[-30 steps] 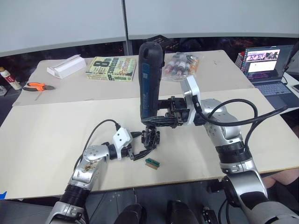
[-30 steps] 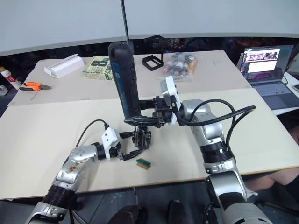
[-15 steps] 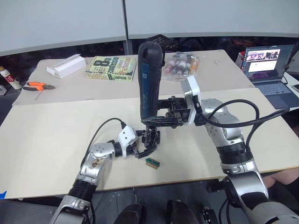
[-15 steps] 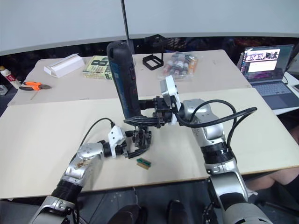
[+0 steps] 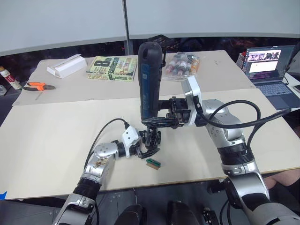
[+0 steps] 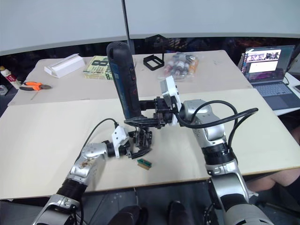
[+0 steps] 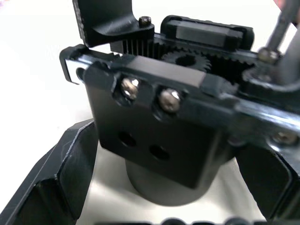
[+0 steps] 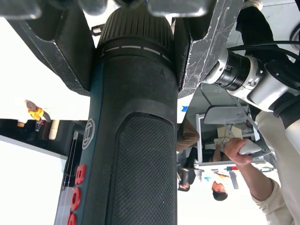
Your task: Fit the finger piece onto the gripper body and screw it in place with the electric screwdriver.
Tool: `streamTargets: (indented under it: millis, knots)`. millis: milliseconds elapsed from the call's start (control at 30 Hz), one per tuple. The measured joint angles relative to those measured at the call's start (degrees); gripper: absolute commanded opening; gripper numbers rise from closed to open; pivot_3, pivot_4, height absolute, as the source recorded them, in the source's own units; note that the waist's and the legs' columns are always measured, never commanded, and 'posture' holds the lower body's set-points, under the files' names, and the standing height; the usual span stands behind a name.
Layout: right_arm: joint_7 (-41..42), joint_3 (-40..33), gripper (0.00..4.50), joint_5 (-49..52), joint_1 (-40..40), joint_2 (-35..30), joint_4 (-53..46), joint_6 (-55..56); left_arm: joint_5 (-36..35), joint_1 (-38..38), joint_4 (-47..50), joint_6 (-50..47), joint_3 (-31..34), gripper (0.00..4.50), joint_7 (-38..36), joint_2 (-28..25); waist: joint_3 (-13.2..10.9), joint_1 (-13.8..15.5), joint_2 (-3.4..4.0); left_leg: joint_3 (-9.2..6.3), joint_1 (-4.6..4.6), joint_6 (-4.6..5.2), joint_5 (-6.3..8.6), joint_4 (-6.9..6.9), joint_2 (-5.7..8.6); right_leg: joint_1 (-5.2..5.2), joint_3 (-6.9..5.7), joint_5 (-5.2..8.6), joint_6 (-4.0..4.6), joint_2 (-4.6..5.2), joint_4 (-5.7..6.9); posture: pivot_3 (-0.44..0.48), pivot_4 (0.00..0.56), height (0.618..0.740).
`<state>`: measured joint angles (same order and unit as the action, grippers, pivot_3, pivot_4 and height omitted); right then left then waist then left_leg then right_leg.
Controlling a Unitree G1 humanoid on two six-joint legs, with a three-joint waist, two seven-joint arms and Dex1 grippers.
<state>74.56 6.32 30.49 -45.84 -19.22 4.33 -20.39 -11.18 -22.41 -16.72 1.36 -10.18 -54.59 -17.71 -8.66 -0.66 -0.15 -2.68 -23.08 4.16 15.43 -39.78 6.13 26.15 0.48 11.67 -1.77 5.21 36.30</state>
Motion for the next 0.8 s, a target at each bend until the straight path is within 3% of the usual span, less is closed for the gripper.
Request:
streamTargets:
  millis: [33, 67, 800]
  knots:
    - [-0.1, 0.0, 1.93, 0.0, 0.0, 0.0, 0.0, 0.0, 0.1, 0.0, 0.0, 0.2, -0.1, 2.65, -0.2, 0.1, 0.0, 0.0, 0.0, 0.0, 0.0, 0.0, 0.0, 0.0, 0.0, 0.0, 0.0, 0.0, 0.0, 0.0, 0.0, 0.0, 0.15, 0.74]
    - [-0.3, -0.1, 1.93, 0.1, 0.0, 0.0, -0.2, 0.0, 0.2, -0.1, -0.1, 0.3, -0.1, 2.42, -0.1, 0.1, 0.0, 0.0, 0.0, -0.01, 0.0, 0.0, 0.0, -0.02, 0.0, 0.0, 0.0, 0.0, 0.0, 0.0, 0.02, 0.0, 0.15, 0.74]
    - [-2.8, 2.1, 1.93, -1.2, -0.4, -0.4, -1.0, -0.3, 0.3, 0.0, -0.8, 1.2, 0.0, 2.46, -0.1, 0.0, 0.0, 0.0, -0.01, 0.01, 0.1, 0.0, 0.0, -0.05, 0.0, -0.03, 0.03, 0.0, 0.0, 0.0, 0.34, 0.0, 0.15, 0.74]
